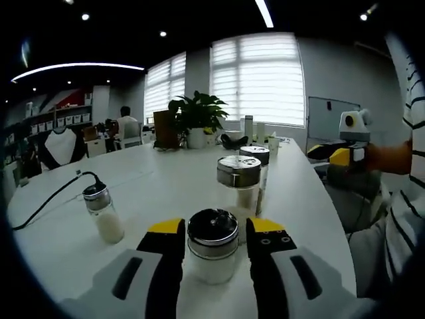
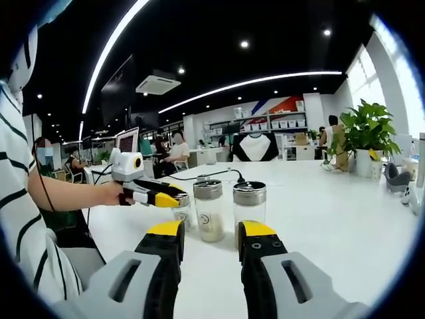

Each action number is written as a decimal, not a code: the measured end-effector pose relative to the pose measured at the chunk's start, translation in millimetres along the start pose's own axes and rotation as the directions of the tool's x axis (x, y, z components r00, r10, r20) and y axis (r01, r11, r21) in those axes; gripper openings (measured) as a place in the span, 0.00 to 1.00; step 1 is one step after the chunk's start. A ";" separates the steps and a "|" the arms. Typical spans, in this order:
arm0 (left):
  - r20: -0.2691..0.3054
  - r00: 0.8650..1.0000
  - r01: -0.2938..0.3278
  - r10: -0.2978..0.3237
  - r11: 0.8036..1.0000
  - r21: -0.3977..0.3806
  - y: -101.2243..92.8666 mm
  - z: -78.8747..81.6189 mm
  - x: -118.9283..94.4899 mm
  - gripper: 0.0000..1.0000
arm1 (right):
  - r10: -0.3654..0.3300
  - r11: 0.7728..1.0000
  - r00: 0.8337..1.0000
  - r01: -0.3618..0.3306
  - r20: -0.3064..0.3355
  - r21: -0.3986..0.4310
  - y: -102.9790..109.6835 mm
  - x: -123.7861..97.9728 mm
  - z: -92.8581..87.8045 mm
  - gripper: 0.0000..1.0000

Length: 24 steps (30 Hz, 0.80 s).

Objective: Rotate the seasoning bottle until the label or dispensing opening points toward the visible target arrow and the bottle remains upright within the marked orientation range

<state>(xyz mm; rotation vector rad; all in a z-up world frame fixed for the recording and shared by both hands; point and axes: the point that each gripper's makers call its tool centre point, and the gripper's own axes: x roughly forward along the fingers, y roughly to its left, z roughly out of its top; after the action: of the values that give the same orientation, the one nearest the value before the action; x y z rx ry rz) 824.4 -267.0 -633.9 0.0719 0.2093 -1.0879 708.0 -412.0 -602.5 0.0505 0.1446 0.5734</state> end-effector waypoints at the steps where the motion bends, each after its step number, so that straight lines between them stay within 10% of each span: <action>1: 0.008 1.000 -0.014 0.014 1.000 -0.004 2.1 2.7 -0.9 0.40 | -0.003 1.000 1.000 0.003 0.002 0.004 -0.8 -0.7 -0.1 0.31; 24: -0.076 0.995 -0.059 0.061 0.998 0.029 3.1 -1.1 4.7 0.32 | -0.009 1.000 1.000 0.009 0.019 0.021 -5.9 -3.4 -0.2 0.31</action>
<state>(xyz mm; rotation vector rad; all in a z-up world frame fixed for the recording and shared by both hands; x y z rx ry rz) 829.2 -269.5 -636.0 0.1437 0.2604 -1.0288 708.3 -418.8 -602.8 0.0753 0.1317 0.5624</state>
